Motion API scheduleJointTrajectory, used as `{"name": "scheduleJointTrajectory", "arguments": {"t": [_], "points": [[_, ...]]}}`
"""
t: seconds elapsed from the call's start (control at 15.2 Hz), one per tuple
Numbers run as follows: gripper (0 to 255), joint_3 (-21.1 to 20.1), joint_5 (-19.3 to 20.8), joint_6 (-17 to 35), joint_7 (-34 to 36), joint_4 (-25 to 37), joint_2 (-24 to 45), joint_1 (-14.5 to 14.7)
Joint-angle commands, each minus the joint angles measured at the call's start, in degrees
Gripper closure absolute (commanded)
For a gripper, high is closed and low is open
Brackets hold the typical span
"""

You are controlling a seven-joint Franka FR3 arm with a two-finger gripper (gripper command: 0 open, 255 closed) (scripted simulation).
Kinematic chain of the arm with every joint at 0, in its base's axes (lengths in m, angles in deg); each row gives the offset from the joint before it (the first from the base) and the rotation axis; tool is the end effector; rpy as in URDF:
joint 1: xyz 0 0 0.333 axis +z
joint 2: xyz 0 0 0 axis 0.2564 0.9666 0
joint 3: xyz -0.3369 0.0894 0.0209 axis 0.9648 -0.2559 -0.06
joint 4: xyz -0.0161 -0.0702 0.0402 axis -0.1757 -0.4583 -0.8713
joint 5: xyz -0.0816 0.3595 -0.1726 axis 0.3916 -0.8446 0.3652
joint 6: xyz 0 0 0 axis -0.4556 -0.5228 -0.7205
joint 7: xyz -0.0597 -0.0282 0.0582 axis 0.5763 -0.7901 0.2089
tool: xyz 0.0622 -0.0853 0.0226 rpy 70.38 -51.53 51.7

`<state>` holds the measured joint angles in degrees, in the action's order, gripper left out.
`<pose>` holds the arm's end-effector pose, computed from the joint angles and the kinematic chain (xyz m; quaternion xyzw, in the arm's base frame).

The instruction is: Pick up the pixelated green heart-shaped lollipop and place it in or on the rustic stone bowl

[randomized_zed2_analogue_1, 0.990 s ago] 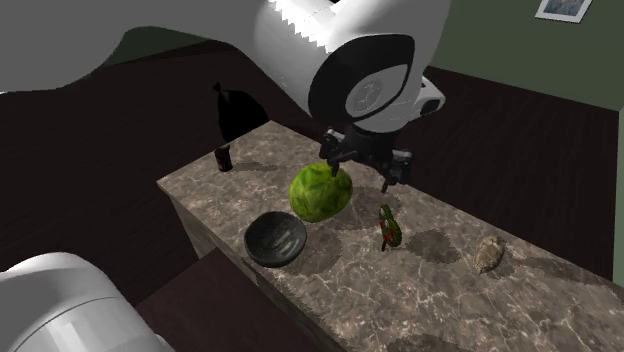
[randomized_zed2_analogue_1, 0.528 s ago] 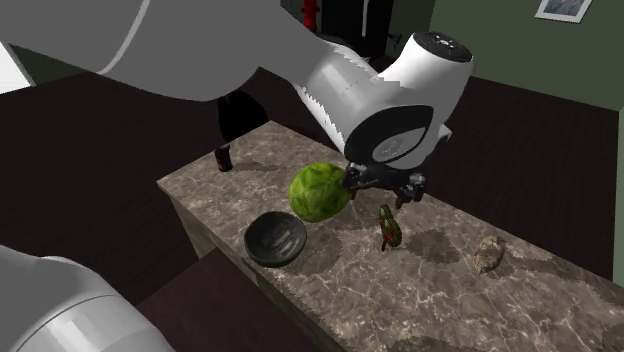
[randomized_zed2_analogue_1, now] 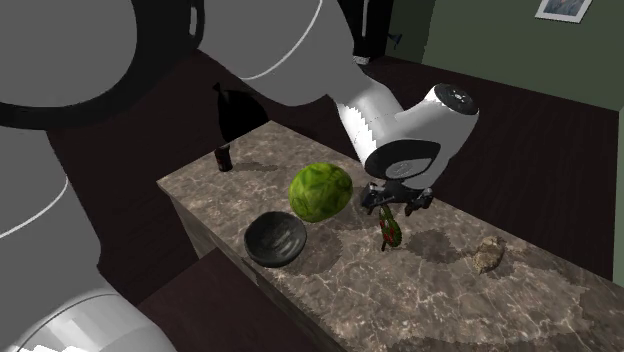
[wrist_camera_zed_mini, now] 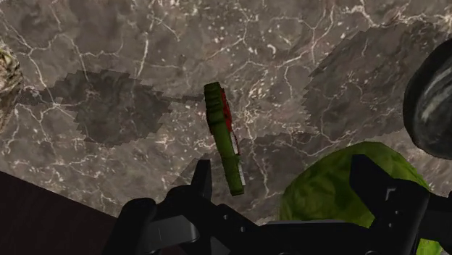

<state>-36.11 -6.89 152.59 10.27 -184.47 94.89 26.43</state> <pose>0.5379 -0.1205 0.3277 -0.9261 -0.3575 -0.0944 0.0752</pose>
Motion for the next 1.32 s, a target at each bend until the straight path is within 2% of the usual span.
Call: {"name": "scheduleJointTrajectory", "arguments": {"t": [0.0,0.26,0.79,1.25], "points": [[0,-1.03,-3.71,0.17,-5.89,3.52,5.26,-1.07],[0,-4.25,-8.29,0.25,-14.15,10.69,14.59,-3.82],[0,-6.66,-11.90,3.77,-16.42,11.57,19.33,-4.65],[0,-6.66,-11.89,3.77,-16.42,11.57,19.32,-4.65]]}}
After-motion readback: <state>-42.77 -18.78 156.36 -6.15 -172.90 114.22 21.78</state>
